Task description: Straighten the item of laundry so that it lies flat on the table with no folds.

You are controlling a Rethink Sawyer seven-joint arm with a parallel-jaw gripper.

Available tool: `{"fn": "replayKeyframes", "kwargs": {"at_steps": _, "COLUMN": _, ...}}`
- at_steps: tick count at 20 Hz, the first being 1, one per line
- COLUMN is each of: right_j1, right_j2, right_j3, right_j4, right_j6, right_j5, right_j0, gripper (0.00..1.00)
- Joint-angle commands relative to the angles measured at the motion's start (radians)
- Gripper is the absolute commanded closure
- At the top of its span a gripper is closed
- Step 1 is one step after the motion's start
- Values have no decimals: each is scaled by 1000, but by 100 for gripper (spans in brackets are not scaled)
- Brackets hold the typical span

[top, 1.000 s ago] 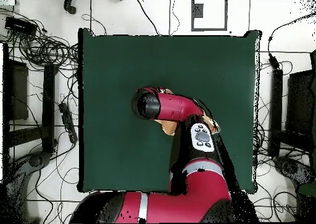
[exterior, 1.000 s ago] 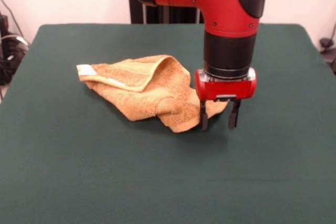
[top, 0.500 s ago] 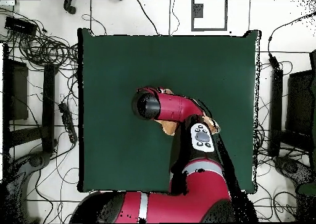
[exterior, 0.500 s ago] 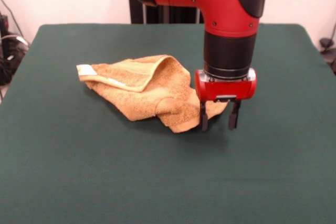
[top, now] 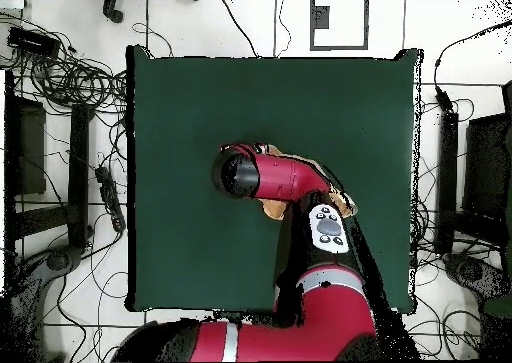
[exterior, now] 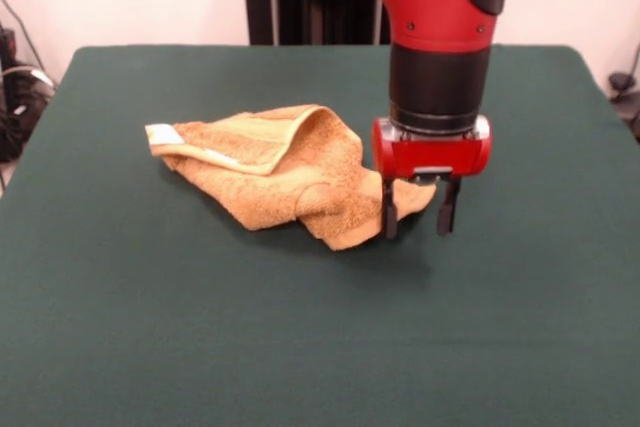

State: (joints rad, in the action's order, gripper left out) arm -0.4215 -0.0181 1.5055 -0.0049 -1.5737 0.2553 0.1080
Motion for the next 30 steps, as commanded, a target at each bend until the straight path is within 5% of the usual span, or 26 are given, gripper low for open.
{"fn": "replayKeyframes", "kwargs": {"at_steps": 1, "right_j1": -71, "right_j2": -66, "right_j3": 142, "right_j4": -3, "right_j6": -172, "right_j5": 2, "right_j0": -24, "gripper": 0}}
{"fn": "replayKeyframes", "kwargs": {"at_steps": 10, "right_j1": -147, "right_j2": -48, "right_j3": 184, "right_j4": 11, "right_j6": -167, "right_j5": 64, "right_j0": -35, "gripper": 0}}
{"fn": "replayKeyframes", "kwargs": {"at_steps": 30, "right_j1": -15, "right_j2": -13, "right_j3": 162, "right_j4": -20, "right_j6": -177, "right_j5": -41, "right_j0": -53, "gripper": 0}}
